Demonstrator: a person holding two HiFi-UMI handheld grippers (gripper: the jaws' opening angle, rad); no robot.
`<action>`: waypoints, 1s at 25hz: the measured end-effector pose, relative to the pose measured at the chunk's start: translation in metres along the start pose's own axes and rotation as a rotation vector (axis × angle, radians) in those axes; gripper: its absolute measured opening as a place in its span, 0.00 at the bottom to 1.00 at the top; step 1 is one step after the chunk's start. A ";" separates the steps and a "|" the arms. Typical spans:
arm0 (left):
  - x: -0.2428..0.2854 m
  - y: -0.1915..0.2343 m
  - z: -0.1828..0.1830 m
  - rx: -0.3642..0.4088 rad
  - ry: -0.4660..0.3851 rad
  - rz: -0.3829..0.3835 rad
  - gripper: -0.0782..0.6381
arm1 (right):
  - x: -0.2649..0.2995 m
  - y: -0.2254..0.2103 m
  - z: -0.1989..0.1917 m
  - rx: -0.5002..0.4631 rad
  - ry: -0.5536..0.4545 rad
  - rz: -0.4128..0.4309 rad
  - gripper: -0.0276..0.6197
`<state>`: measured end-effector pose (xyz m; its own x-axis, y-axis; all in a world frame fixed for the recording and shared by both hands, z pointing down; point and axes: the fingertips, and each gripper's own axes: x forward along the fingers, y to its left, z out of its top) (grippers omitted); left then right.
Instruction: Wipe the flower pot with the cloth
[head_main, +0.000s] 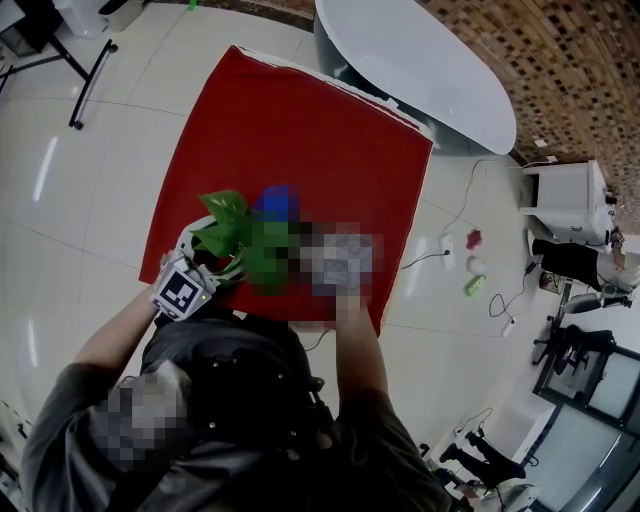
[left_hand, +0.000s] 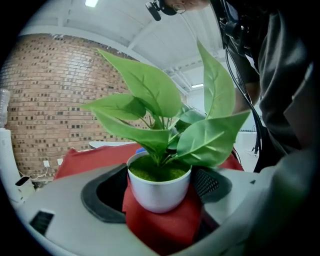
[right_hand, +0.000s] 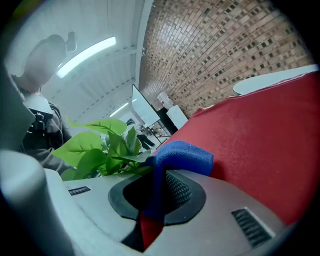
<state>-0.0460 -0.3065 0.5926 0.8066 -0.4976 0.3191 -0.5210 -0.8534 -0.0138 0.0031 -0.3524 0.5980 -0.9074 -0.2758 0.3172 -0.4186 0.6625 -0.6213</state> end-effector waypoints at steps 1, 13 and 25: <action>0.000 0.000 0.000 0.001 0.000 -0.005 0.72 | 0.002 -0.003 -0.002 0.011 0.007 -0.003 0.14; -0.001 0.001 0.001 0.007 -0.014 -0.027 0.72 | 0.013 -0.019 -0.025 -0.135 0.139 -0.174 0.14; -0.003 -0.004 0.005 0.067 -0.010 -0.015 0.73 | -0.031 -0.030 -0.007 -0.035 -0.119 -0.383 0.14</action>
<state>-0.0450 -0.3027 0.5875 0.8171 -0.4855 0.3107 -0.4891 -0.8693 -0.0722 0.0442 -0.3593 0.6119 -0.6850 -0.5846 0.4347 -0.7276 0.5188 -0.4488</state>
